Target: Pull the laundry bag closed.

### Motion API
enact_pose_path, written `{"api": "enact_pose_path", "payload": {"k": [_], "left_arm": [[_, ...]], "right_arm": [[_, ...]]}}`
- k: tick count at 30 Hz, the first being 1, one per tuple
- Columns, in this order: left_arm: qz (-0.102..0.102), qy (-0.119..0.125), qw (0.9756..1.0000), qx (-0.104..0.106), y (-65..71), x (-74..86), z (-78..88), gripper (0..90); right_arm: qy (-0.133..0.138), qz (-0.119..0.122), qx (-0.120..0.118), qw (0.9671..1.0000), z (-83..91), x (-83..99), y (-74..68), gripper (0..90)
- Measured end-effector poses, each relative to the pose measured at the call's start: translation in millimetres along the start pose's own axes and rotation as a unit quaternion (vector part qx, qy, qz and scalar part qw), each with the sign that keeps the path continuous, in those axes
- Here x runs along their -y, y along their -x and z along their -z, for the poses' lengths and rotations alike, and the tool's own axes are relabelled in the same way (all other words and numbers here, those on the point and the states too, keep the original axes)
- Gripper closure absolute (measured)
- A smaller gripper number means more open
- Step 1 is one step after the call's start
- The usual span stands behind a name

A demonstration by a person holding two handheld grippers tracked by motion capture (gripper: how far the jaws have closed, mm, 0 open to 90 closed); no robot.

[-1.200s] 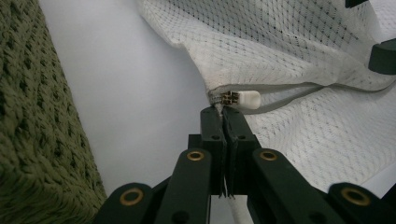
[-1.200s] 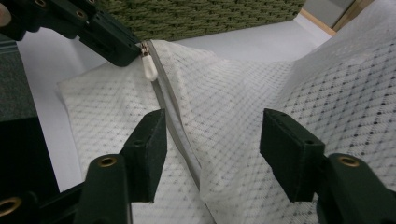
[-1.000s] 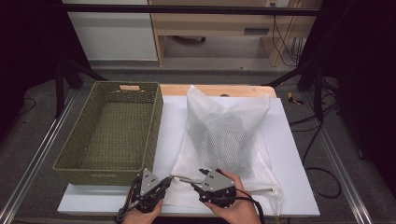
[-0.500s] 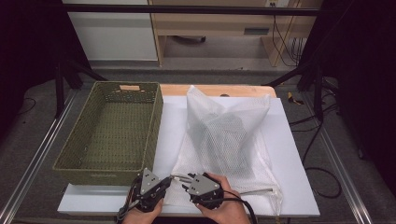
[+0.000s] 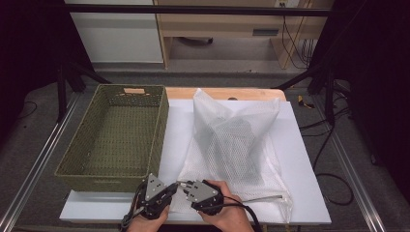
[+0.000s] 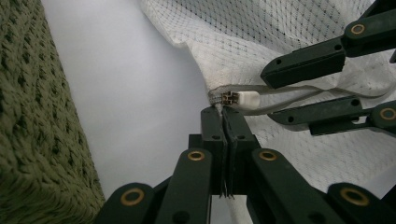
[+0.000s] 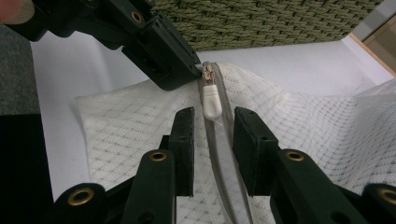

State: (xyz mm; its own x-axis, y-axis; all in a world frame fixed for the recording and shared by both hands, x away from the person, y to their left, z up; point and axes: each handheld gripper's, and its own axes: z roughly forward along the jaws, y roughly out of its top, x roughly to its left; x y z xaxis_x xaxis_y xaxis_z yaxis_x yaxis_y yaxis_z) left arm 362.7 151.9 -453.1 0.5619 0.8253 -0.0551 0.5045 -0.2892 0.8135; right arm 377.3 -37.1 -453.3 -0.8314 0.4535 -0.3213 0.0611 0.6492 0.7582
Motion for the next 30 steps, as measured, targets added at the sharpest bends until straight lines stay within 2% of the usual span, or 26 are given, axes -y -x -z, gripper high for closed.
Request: {"api": "enact_pose_path", "payload": {"k": [9, 20, 30], "left_arm": [[0.005, 0.000, 1.0000, 0.003, -0.9, 0.0, -1.1, 88.6], [0.002, -0.003, 1.0000, 0.005, -0.2, -0.5, -0.3, 88.6], [0.004, -0.002, 1.0000, 0.008, 0.6, -0.2, -0.7, 88.6]], "right_arm": [[0.004, 0.003, -0.003, 1.0000, -4.8, -1.5, 1.6, 71.4], [0.001, 0.008, -0.006, 0.9999, -9.9, -3.7, -0.3, 73.6], [-0.003, 0.008, -0.002, 1.0000, -12.5, -3.8, -0.3, 78.1]]}}
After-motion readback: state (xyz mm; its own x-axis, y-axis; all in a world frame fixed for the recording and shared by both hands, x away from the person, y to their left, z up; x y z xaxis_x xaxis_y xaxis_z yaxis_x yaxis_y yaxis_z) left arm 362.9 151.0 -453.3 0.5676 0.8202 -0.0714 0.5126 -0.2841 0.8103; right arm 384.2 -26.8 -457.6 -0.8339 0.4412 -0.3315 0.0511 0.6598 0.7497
